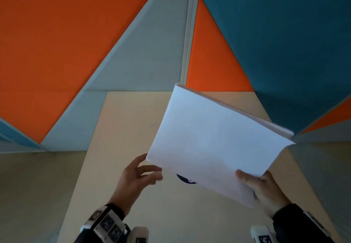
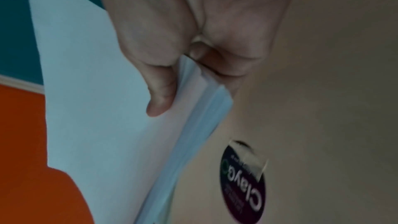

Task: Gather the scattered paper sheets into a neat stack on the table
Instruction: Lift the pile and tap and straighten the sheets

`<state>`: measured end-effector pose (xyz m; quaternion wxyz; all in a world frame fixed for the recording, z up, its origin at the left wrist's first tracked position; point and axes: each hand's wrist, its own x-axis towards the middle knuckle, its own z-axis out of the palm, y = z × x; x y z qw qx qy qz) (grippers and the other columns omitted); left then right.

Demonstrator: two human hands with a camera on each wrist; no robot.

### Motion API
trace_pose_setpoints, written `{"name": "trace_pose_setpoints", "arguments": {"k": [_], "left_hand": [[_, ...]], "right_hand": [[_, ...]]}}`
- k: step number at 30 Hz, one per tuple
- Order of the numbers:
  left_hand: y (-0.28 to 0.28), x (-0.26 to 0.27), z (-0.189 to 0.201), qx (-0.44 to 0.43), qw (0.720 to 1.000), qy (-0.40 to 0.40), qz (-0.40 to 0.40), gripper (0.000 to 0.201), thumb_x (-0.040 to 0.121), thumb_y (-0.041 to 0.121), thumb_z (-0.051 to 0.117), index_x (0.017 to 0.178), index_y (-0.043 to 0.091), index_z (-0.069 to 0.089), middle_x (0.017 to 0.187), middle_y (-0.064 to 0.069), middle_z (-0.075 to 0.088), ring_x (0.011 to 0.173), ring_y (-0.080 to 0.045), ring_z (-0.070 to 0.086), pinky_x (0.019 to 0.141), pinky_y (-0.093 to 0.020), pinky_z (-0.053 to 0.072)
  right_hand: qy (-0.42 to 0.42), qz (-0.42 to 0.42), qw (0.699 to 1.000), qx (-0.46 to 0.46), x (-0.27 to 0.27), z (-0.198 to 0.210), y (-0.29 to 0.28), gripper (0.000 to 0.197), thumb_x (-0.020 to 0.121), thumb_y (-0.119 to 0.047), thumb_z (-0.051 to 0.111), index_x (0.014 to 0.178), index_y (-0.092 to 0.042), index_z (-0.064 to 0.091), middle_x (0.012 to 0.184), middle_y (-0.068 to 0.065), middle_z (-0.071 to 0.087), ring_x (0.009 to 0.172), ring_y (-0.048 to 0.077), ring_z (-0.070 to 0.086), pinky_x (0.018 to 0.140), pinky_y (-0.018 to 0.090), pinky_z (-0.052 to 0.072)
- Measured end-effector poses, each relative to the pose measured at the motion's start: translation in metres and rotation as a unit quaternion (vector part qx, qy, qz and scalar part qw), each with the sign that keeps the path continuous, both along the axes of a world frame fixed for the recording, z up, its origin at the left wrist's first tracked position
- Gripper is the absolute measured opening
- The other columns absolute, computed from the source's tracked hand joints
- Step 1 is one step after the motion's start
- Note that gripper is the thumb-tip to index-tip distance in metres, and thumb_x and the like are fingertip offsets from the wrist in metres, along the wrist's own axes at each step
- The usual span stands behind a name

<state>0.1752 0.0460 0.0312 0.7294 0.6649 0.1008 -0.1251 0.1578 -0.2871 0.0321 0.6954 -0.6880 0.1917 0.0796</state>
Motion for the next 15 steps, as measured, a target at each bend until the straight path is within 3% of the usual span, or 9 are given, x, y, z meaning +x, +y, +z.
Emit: {"name": "trace_pose_setpoints", "arguments": {"k": [2,4,5,7,9,11,13,15], "left_hand": [[-0.015,-0.014,0.010,-0.047,0.999,0.010,-0.010,0.076,0.053,0.028,0.083,0.123,0.023,0.054,0.103,-0.011,0.075,0.094,-0.036,0.070,0.083,-0.043,0.056],[-0.035,-0.021,0.018,-0.098,0.995,0.013,-0.023,0.081,0.056,0.031,0.082,0.129,0.025,0.050,0.112,-0.007,0.073,0.103,-0.036,0.068,0.089,-0.045,0.055],[-0.046,-0.021,0.024,-0.123,0.992,0.005,-0.029,0.078,0.060,0.031,0.080,0.130,0.027,0.048,0.115,-0.007,0.072,0.105,-0.034,0.068,0.091,-0.044,0.055],[-0.065,-0.018,0.038,-0.162,0.986,-0.021,-0.037,0.065,0.071,0.032,0.073,0.132,0.026,0.048,0.118,-0.011,0.070,0.104,-0.032,0.067,0.092,-0.045,0.054],[-0.079,-0.015,0.052,-0.192,0.981,-0.024,-0.011,0.049,0.083,0.031,0.066,0.128,0.016,0.052,0.115,-0.022,0.067,0.095,-0.032,0.065,0.083,-0.049,0.050],[-0.086,-0.011,0.061,-0.214,0.976,-0.006,0.030,0.033,0.093,0.027,0.058,0.122,0.011,0.056,0.114,-0.022,0.067,0.092,-0.029,0.064,0.075,-0.048,0.043],[-0.088,-0.009,0.065,-0.224,0.973,0.015,0.058,0.025,0.097,0.024,0.049,0.117,0.012,0.060,0.110,-0.016,0.070,0.088,-0.026,0.065,0.073,-0.042,0.043],[-0.086,-0.008,0.063,-0.228,0.972,0.023,0.061,0.026,0.098,0.023,0.045,0.113,0.011,0.063,0.105,-0.015,0.069,0.085,-0.025,0.065,0.072,-0.040,0.045]], "right_hand": [[0.016,-0.021,1.000,0.004,-0.006,0.001,0.007,0.057,0.059,-0.052,0.087,0.053,0.000,0.066,0.051,0.007,0.052,0.043,0.013,0.045,0.045,0.018,0.031],[-0.002,-0.031,0.997,0.076,-0.008,0.003,0.022,0.045,0.072,-0.036,0.079,0.076,0.010,0.075,0.079,0.019,0.072,0.062,0.024,0.066,0.050,0.025,0.050],[-0.008,-0.031,0.991,0.131,-0.010,0.009,0.035,0.034,0.078,-0.024,0.071,0.088,0.009,0.076,0.095,0.022,0.075,0.076,0.026,0.072,0.059,0.028,0.057],[-0.030,-0.025,0.979,0.199,-0.014,0.023,0.057,0.025,0.086,-0.012,0.061,0.099,0.002,0.076,0.111,0.019,0.073,0.095,0.027,0.073,0.073,0.033,0.061],[-0.061,-0.031,0.973,0.222,-0.018,0.029,0.071,0.024,0.092,-0.006,0.056,0.106,-0.002,0.074,0.117,0.017,0.072,0.106,0.030,0.070,0.087,0.043,0.058],[-0.072,-0.044,0.969,0.232,-0.021,0.029,0.079,0.028,0.093,-0.002,0.056,0.118,-0.003,0.068,0.123,0.019,0.069,0.115,0.035,0.064,0.100,0.054,0.049],[-0.067,-0.053,0.967,0.241,-0.023,0.029,0.084,0.032,0.090,-0.002,0.058,0.122,-0.001,0.064,0.125,0.021,0.067,0.117,0.039,0.063,0.103,0.058,0.045],[-0.060,-0.057,0.967,0.240,-0.025,0.033,0.086,0.035,0.085,-0.003,0.062,0.120,-0.001,0.065,0.122,0.019,0.069,0.112,0.034,0.066,0.096,0.052,0.053]]}}
